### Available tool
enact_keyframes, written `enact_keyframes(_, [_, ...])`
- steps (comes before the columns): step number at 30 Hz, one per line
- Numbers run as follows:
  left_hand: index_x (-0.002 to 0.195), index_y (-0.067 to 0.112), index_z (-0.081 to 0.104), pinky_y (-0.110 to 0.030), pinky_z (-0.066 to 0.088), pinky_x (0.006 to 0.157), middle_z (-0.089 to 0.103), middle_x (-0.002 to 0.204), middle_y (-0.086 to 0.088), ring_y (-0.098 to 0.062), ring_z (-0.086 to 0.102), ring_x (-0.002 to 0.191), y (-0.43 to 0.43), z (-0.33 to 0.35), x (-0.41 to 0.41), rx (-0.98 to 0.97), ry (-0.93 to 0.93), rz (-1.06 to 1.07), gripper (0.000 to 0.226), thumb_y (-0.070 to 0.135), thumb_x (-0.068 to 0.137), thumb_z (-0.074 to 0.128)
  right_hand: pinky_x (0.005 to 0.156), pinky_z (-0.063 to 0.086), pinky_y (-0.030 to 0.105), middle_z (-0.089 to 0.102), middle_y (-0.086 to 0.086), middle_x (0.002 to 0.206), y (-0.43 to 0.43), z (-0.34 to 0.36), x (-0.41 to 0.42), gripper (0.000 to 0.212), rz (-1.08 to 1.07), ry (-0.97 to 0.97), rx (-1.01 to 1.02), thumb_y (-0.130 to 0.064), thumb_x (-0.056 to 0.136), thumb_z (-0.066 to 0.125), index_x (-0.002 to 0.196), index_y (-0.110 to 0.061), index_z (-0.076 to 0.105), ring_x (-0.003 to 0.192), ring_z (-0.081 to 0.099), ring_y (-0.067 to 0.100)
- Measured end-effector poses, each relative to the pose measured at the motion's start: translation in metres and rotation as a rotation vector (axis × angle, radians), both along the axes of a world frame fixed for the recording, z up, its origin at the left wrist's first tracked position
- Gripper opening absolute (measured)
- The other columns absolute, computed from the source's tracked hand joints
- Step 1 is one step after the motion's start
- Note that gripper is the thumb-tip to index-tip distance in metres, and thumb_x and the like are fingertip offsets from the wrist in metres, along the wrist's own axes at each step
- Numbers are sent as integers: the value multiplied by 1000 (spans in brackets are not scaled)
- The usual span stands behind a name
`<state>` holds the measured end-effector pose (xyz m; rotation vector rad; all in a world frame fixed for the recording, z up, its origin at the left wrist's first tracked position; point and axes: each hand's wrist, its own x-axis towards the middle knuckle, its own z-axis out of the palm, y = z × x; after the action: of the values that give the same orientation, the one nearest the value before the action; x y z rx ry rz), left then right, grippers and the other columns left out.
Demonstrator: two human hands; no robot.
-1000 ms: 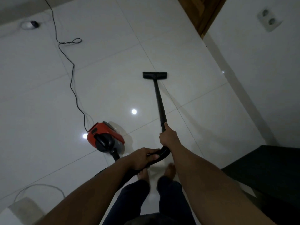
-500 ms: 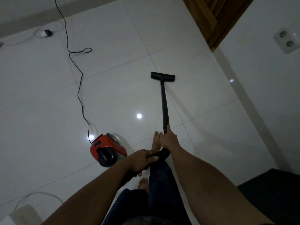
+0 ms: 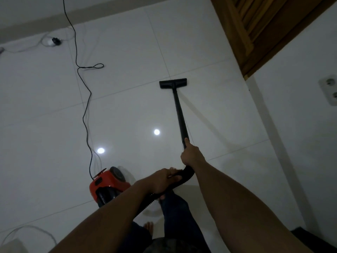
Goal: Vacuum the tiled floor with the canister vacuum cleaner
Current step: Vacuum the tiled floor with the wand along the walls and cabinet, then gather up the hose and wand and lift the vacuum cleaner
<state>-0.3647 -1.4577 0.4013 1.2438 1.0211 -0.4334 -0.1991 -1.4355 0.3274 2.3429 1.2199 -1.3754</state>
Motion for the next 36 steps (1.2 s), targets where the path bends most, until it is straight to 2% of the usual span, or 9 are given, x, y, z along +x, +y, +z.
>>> enact_keyframes(2, [152, 24, 36, -6, 41, 45, 57, 99, 4, 1, 57, 48, 15, -1, 6, 5, -11, 26, 50, 40, 106, 41, 68, 49, 33, 62, 13, 115, 22, -2, 2, 76, 86, 4, 6, -15, 97, 49, 159, -31, 9, 82, 56, 21])
enact_keyframes(6, [153, 27, 36, -14, 45, 43, 60, 84, 7, -9, 61, 47, 35, -7, 3, -17, 12, 128, 50, 42, 105, 40, 73, 51, 35, 63, 12, 114, 58, -7, -10, 76, 220, 2, 15, -13, 96, 48, 159, -35, 11, 90, 60, 24])
enact_keyframes(9, [149, 26, 40, -12, 43, 43, 61, 79, 9, 1, 57, 43, 42, -7, -7, 11, 26, 164, 44, 38, 107, 38, 81, 55, 40, 62, 12, 115, 74, -11, -28, 79, 293, 17, 3, -11, 94, 48, 158, -36, 10, 99, 63, 28])
enact_keyframes(11, [150, 28, 39, -14, 45, 45, 61, 80, 8, -3, 58, 44, 46, -5, -15, 8, 30, 189, 45, 39, 107, 38, 84, 54, 40, 62, 12, 116, 80, -12, -39, 79, 322, 27, 6, -11, 94, 48, 158, -35, 10, 101, 63, 29])
enact_keyframes(19, [153, 32, 33, -25, 52, 47, 65, 86, -8, -22, 62, 55, 39, -3, -55, -8, 53, 295, 51, 45, 104, 42, 68, 50, 33, 62, 13, 113, 89, 1, -77, 75, 333, 57, 27, -14, 97, 49, 159, -30, 10, 85, 60, 23])
enact_keyframes(24, [151, 41, 32, -35, 57, 55, 67, 93, -19, -24, 61, 56, 31, 9, -90, 48, 40, 377, 52, 50, 101, 43, 85, 56, 39, 57, 16, 126, 95, 19, -105, 74, 325, 108, 27, -15, 94, 46, 159, -27, 12, 90, 56, 25])
enact_keyframes(30, [148, 40, 38, -29, 53, 50, 64, 82, -12, -24, 61, 55, 6, 36, -140, 137, -30, 482, 50, 51, 100, 47, 80, 48, 31, 53, 12, 137, 78, 54, -155, 59, 208, 127, 48, -18, 93, 49, 150, -16, 34, 110, 57, 28])
enact_keyframes(33, [144, 42, 44, -39, 57, 57, 63, 79, -9, -28, 61, 58, -6, 47, -171, 203, -60, 550, 50, 52, 96, 56, 79, 47, 30, 57, 10, 133, 69, 73, -185, 47, 125, 206, 112, -21, 92, 50, 139, -12, 50, 102, 57, 23])
enact_keyframes(36, [139, 39, 52, -40, 58, 54, 65, 84, -4, -30, 64, 65, -16, 63, -206, 322, -105, 577, 55, 39, 88, 69, 76, 57, 38, 65, 13, 110, 65, 95, -216, 36, -116, 303, 75, -28, 88, 50, 115, -7, 62, 90, 64, 25])
